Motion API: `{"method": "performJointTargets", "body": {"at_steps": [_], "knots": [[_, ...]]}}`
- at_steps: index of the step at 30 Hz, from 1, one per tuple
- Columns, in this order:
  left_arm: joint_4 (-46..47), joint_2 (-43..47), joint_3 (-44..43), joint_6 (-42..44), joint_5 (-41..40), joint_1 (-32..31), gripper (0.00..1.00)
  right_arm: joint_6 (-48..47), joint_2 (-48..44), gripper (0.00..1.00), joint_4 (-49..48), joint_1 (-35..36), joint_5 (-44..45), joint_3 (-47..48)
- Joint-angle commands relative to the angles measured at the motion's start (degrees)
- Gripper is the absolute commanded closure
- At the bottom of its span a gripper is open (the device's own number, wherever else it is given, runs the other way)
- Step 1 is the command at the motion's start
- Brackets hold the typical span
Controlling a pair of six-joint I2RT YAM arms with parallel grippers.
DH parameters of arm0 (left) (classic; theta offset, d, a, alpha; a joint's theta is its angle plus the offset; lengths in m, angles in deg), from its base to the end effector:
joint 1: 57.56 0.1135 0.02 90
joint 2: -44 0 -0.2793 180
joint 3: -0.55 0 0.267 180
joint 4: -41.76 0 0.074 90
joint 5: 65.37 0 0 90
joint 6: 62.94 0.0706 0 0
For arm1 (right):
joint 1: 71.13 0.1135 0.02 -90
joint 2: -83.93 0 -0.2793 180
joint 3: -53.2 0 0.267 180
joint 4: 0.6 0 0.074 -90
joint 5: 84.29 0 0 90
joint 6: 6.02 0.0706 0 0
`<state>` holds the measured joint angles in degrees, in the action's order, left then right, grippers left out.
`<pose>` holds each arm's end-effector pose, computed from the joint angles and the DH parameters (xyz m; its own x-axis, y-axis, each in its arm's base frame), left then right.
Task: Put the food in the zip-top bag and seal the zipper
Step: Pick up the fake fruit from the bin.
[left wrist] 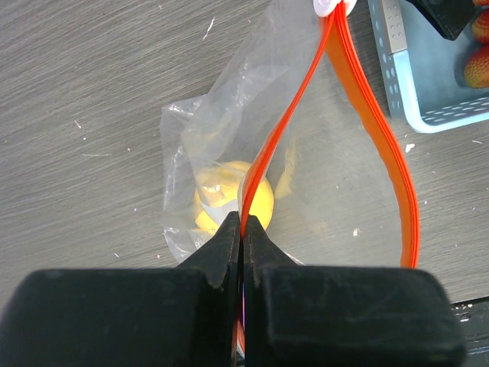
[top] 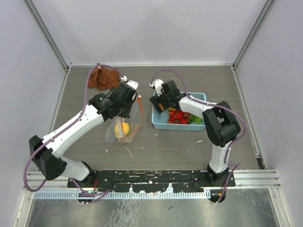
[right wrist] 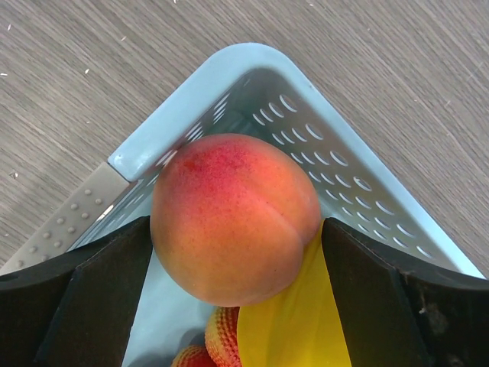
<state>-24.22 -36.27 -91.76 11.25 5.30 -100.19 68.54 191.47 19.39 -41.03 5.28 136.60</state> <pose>0.2488 -0.1973 0.3308 -0.7073 0.3017 -0.6393 0.3149 0.9441 0.0971 0.3904 0.2269 0.1699 -0.4459 -0.5662 -0.6932 -0.6483 0.7383 -0.1861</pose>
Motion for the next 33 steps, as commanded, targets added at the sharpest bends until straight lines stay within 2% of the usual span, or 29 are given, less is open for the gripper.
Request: {"method": "performJointTargets", "body": {"at_steps": [1,5,12,16,21,33], "knots": [[1.66,1.38,-0.47,-0.02,-0.35,0.43,1.0,-1.78,0.8,0.05,-2.78,0.3,-2.8,2.33],[1.66,1.41,-0.46,-0.05,-0.27,0.36,1.0,-1.78,0.53,0.1,-3.47,0.3,-2.69,1.82],[1.66,1.48,-0.47,-0.15,-0.2,0.42,1.0,-1.54,-3.31,0.39,-3.68,0.32,-3.75,0.18],[1.64,1.44,-0.47,-0.09,-0.14,0.39,1.0,-0.76,-6.32,0.47,-3.66,0.3,-3.94,-1.15],[1.64,1.48,-0.46,-0.13,-0.1,0.42,1.0,1.14,-10.26,0.51,-3.81,0.31,-4.39,-3.2],[1.66,1.36,-0.46,-0.2,-0.29,0.37,1.0,9.57,-21.82,0.52,-6.13,0.46,-4.32,-10.62]]}}
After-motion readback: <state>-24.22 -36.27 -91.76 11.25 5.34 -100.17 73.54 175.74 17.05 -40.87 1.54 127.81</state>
